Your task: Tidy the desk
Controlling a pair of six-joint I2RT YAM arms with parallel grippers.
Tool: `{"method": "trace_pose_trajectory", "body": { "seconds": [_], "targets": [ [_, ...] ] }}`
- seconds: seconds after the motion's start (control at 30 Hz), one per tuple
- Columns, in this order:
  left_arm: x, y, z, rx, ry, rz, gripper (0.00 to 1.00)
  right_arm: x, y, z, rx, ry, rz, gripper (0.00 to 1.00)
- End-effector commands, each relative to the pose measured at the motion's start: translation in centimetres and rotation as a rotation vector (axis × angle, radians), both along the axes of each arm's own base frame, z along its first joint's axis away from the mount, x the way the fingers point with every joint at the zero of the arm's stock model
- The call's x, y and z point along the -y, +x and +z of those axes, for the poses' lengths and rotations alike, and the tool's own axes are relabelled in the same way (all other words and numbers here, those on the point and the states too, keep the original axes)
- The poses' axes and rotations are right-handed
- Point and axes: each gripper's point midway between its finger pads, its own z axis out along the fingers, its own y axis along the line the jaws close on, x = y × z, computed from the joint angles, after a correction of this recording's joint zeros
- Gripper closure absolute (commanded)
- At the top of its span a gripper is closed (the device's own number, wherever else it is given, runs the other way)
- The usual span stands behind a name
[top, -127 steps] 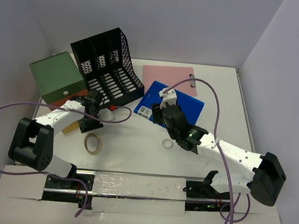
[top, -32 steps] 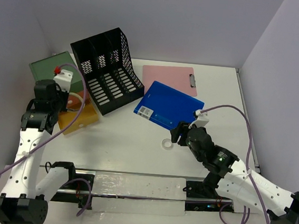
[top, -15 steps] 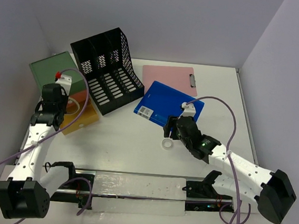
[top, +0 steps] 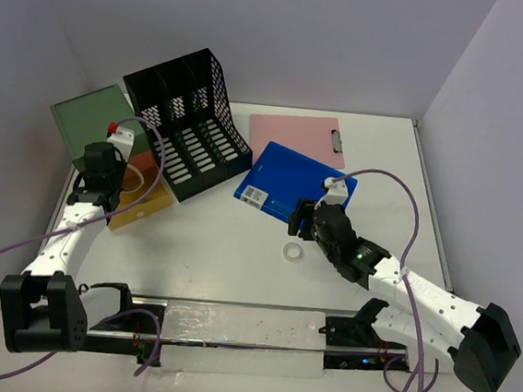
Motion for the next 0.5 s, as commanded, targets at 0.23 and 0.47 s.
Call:
{"method": "trace_pose_trajectory", "body": {
  "seconds": [0.23,0.47],
  "targets": [
    [0.5,0.7,-2.5,0.002,0.006,-0.057,1.0,-0.5,1.2,-1.3,-0.046,-0.047,-0.023,0.32],
    [0.9,0.4,-5.9,0.007,-0.03,-0.058,1.0,0.3,0.8,-2.1,-0.069,-0.036,-0.069,0.32]
  ]
}}
